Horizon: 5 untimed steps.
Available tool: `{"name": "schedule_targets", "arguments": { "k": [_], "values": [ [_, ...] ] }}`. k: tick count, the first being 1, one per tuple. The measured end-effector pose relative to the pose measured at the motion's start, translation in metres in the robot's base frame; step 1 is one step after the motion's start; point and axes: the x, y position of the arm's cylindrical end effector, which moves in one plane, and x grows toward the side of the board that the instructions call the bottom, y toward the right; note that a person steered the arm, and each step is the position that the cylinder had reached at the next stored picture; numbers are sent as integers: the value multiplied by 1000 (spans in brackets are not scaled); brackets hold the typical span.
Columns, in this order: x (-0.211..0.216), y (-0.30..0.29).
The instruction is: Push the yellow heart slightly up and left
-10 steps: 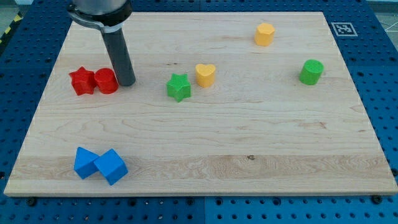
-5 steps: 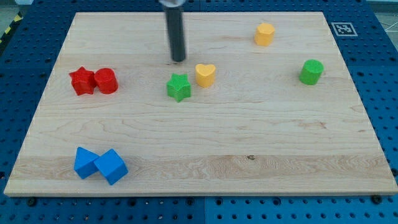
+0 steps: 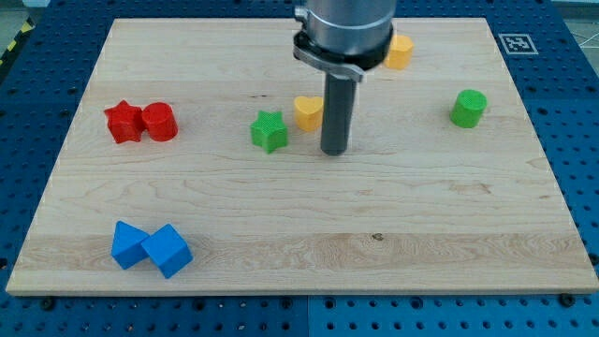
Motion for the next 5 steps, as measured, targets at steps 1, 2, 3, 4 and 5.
{"name": "schedule_targets", "arguments": {
  "k": [1,2,3,4,5],
  "values": [
    [-49,-13],
    [-79,-41],
    [-81,-39],
    [-89,-38],
    [-122,-63]
  ]
}}
